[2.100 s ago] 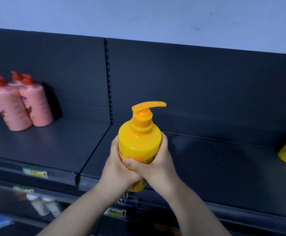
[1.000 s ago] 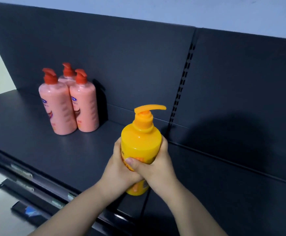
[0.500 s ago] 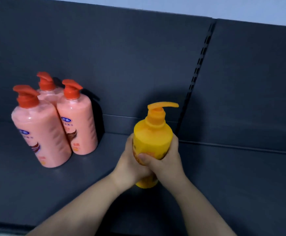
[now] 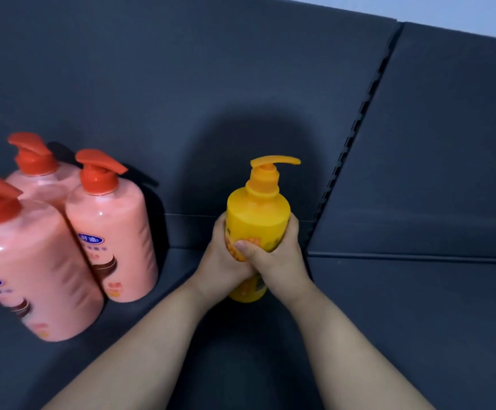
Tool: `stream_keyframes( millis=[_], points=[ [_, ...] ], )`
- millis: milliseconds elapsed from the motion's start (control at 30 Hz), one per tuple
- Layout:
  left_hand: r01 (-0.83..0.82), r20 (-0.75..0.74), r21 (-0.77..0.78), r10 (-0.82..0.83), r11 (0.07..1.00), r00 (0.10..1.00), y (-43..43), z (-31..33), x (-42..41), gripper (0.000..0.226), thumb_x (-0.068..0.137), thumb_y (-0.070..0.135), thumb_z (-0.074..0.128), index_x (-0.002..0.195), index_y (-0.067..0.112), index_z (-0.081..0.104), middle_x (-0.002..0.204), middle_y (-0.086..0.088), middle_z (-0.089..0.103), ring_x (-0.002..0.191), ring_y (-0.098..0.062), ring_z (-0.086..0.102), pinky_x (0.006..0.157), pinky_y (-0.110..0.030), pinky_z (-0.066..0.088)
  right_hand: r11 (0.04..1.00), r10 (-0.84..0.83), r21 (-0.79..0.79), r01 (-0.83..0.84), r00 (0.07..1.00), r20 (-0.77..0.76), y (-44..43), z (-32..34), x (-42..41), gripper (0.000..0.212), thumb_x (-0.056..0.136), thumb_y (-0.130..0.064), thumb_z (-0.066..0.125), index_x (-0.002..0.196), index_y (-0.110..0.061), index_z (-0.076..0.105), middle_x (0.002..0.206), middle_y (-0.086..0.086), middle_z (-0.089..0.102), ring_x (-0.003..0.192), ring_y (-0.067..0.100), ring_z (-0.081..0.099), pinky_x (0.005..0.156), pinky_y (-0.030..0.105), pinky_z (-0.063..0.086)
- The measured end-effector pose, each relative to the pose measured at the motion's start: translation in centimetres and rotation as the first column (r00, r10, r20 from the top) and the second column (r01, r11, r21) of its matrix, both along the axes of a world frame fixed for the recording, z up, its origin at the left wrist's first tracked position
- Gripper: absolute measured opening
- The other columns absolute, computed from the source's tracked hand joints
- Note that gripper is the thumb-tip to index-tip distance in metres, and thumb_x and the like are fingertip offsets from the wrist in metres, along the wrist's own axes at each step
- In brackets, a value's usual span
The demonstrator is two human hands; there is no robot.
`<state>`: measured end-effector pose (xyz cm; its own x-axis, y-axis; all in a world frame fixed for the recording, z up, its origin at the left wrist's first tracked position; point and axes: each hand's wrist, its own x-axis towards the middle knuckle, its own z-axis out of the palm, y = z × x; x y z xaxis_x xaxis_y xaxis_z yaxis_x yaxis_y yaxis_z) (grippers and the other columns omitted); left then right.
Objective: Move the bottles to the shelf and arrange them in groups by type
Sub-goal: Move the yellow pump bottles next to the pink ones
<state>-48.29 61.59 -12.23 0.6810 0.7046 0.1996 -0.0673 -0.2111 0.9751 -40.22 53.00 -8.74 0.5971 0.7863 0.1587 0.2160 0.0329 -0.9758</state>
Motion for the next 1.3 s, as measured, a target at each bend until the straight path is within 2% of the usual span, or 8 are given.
stream_keyframes(
  millis=[133, 233, 600, 733, 900, 1000, 1067, 1300],
  points=[
    [-0.003, -0.020, -0.074, 0.001, 0.997, 1.000, 1.0, -1.1, 0.5, 0.099, 0.054, 0.050, 0.080, 0.137, 0.035, 0.027, 0.136, 0.001, 0.041, 0.121, -0.010, 0.048, 0.098, -0.036, 0.047, 0.998, -0.057, -0.007, 0.057, 0.998, 0.028, 1.3, -0.1, 0.3, 0.090, 0.060, -0.039, 0.080, 0.128, -0.040, 0.021, 0.124, -0.014, 0.042, 0.109, 0.000, 0.047, 0.085, 0.019, 0.043],
    [-0.009, -0.038, -0.076, 0.006, 0.997, 0.999, 1.5, -1.6, 0.9, 0.098, 0.056, 0.053, 0.080, 0.138, 0.037, 0.027, 0.138, 0.000, 0.039, 0.124, -0.014, 0.047, 0.100, -0.045, 0.045, 0.995, -0.092, -0.021, 0.093, 0.995, 0.044, 2.0, -0.4, 0.5, 0.096, 0.052, -0.052, 0.076, 0.130, -0.041, 0.021, 0.133, -0.007, 0.039, 0.120, 0.011, 0.043, 0.098, 0.034, 0.044],
    [-0.102, -0.152, 0.020, 0.104, 0.995, 0.983, 1.1, -0.6, 1.1, 0.099, 0.053, 0.059, 0.065, 0.140, 0.032, 0.024, 0.138, 0.002, 0.028, 0.131, -0.016, 0.029, 0.108, -0.043, 0.033, 0.995, -0.082, -0.058, 0.084, 0.996, 0.039, 2.4, -0.4, 1.2, 0.101, 0.056, -0.046, 0.077, 0.138, -0.032, 0.020, 0.137, -0.001, 0.036, 0.125, 0.016, 0.041, 0.104, 0.043, 0.041],
    [-0.099, -0.167, 0.064, 0.108, 0.993, 0.980, 0.1, -0.2, 0.1, 0.091, 0.070, 0.038, 0.074, 0.144, 0.030, 0.021, 0.141, 0.001, 0.027, 0.128, -0.011, 0.031, 0.101, -0.029, 0.031, 0.993, -0.077, -0.083, 0.079, 0.997, 0.031, 2.2, -0.4, 1.0, 0.105, 0.058, -0.050, 0.078, 0.142, -0.031, 0.018, 0.140, 0.000, 0.035, 0.128, 0.018, 0.039, 0.106, 0.045, 0.038],
    [0.026, -0.594, 0.298, 0.164, 0.954, 0.787, -2.6, -1.7, -3.3, 0.091, 0.085, 0.028, 0.062, 0.150, 0.024, -0.002, 0.152, -0.010, 0.019, 0.137, -0.023, 0.025, 0.109, -0.027, 0.024, 0.947, 0.027, -0.312, 0.074, 0.951, 0.307, -1.6, -1.9, 1.1, 0.085, 0.082, -0.043, 0.066, 0.148, -0.025, 0.015, 0.151, 0.006, 0.023, 0.139, 0.023, 0.021, 0.114, 0.039, 0.022],
    [0.281, -0.842, 0.402, 0.231, 0.871, 0.488, -5.4, -0.6, -4.2, 0.072, 0.092, 0.035, 0.049, 0.149, 0.021, 0.008, 0.145, -0.010, 0.030, 0.131, -0.027, 0.033, 0.105, -0.037, 0.036, 0.861, 0.233, -0.505, 0.064, 0.834, 0.501, -6.2, -3.0, 1.9, 0.081, 0.089, -0.050, 0.054, 0.150, -0.026, 0.007, 0.158, 0.001, 0.005, 0.144, 0.021, 0.002, 0.118, 0.038, 0.009],
    [0.415, -0.864, 0.467, 0.303, 0.781, 0.403, -7.4, 1.0, -3.7, 0.060, 0.094, 0.037, 0.044, 0.146, 0.024, 0.019, 0.138, -0.009, 0.038, 0.125, -0.027, 0.038, 0.099, -0.040, 0.041, 0.835, 0.304, -0.545, 0.078, 0.761, 0.573, -8.6, -2.7, 2.6, 0.078, 0.090, -0.052, 0.050, 0.150, -0.028, 0.005, 0.159, -0.003, -0.001, 0.145, 0.018, -0.003, 0.119, 0.038, 0.006],
    [0.481, -0.623, 0.782, 0.473, 0.397, 0.623, -19.4, 5.4, 3.7, 0.067, 0.095, 0.046, 0.037, 0.150, 0.023, 0.006, 0.154, -0.005, 0.022, 0.143, -0.023, 0.016, 0.115, -0.041, 0.019, 0.860, 0.268, -0.443, 0.252, 0.517, 0.813, -21.8, 1.0, 8.0, 0.074, 0.093, -0.052, 0.043, 0.150, -0.025, 0.006, 0.159, -0.001, -0.002, 0.145, 0.017, -0.005, 0.119, 0.034, 0.000]
  ],
)
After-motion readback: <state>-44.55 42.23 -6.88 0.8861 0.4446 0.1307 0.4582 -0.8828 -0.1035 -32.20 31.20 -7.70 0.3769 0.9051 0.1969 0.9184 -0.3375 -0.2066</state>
